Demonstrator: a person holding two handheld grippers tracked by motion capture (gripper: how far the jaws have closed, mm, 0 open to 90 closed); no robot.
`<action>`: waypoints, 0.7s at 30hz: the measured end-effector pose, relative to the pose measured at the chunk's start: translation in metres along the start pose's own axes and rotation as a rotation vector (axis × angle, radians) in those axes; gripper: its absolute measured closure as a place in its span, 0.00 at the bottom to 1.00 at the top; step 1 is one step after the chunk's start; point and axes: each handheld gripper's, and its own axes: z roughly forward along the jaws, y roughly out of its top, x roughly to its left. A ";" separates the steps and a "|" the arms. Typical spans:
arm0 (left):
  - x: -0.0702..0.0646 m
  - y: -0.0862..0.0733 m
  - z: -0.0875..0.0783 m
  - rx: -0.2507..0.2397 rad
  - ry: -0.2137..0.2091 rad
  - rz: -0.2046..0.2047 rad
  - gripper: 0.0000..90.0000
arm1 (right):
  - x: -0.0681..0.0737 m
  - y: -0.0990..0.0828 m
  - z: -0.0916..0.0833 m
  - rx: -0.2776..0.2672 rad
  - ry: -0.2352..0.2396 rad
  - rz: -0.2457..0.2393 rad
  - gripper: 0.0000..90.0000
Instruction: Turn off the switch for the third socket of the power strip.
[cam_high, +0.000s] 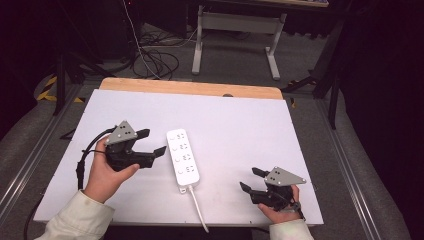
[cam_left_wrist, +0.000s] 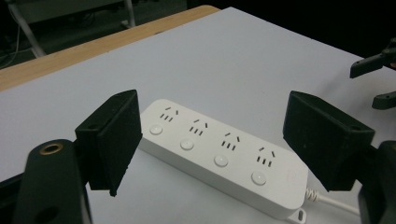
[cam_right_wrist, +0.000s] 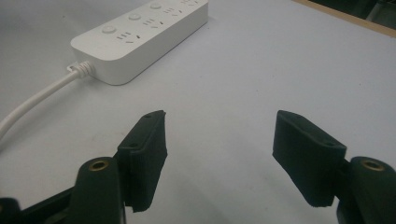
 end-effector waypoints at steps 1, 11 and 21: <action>0.001 -0.002 -0.003 -0.005 0.001 0.010 0.20 | 0.000 0.000 0.000 0.001 0.000 0.000 0.39; 0.014 -0.030 -0.029 -0.064 -0.031 0.015 0.15 | 0.000 0.000 0.000 -0.001 0.001 -0.005 0.39; 0.024 -0.064 -0.045 -0.073 -0.086 -0.016 0.14 | 0.001 0.001 -0.001 -0.002 0.006 -0.008 0.39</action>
